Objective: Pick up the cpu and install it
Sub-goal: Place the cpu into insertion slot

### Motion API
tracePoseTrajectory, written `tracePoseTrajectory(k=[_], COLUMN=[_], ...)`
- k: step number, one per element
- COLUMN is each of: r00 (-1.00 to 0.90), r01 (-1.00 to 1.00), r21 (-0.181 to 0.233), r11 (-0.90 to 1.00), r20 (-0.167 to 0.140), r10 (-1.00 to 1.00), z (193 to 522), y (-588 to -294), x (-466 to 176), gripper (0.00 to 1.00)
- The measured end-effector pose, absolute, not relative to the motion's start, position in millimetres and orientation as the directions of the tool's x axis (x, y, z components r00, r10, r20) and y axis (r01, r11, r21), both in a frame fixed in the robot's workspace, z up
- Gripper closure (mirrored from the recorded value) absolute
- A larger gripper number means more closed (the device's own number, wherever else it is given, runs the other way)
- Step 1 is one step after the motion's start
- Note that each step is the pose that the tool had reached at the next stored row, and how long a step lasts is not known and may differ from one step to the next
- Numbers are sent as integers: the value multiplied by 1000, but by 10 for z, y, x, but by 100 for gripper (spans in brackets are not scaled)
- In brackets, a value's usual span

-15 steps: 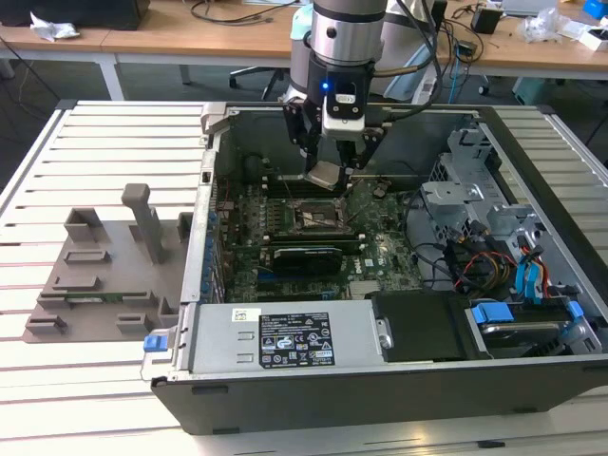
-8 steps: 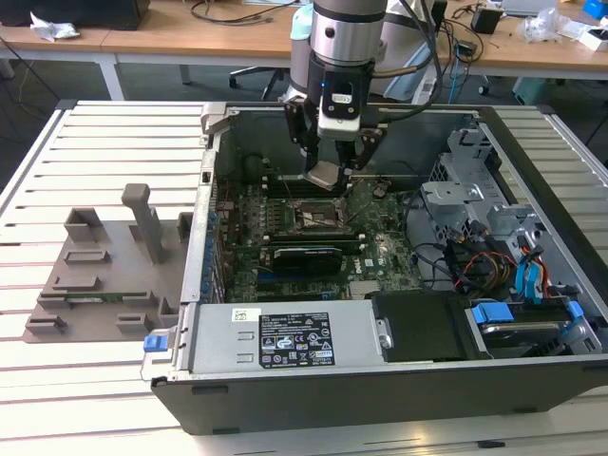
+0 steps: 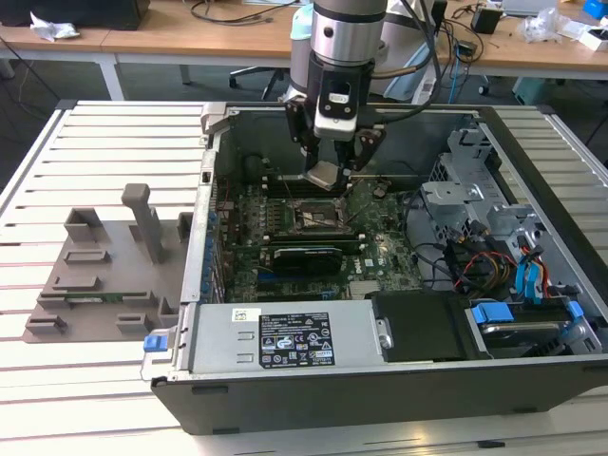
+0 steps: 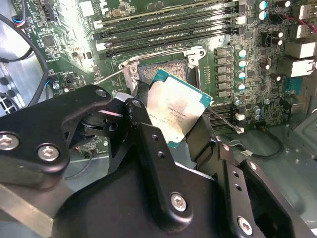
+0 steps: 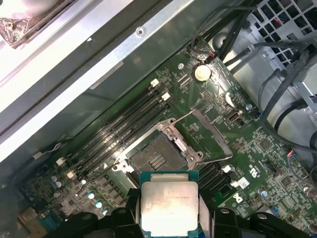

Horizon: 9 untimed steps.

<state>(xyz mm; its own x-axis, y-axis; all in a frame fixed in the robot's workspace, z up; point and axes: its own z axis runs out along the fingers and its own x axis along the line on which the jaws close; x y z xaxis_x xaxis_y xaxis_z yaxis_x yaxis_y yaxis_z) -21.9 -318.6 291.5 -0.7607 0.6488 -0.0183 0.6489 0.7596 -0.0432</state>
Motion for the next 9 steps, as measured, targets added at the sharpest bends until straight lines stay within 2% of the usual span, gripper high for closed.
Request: tracePoseTrajectory(k=[9], r00=[-730], r01=[683], r21=[-43], r11=[729], r20=[-18], r10=[683], z=[2914], y=[-3186], x=[-220], gripper=[45])
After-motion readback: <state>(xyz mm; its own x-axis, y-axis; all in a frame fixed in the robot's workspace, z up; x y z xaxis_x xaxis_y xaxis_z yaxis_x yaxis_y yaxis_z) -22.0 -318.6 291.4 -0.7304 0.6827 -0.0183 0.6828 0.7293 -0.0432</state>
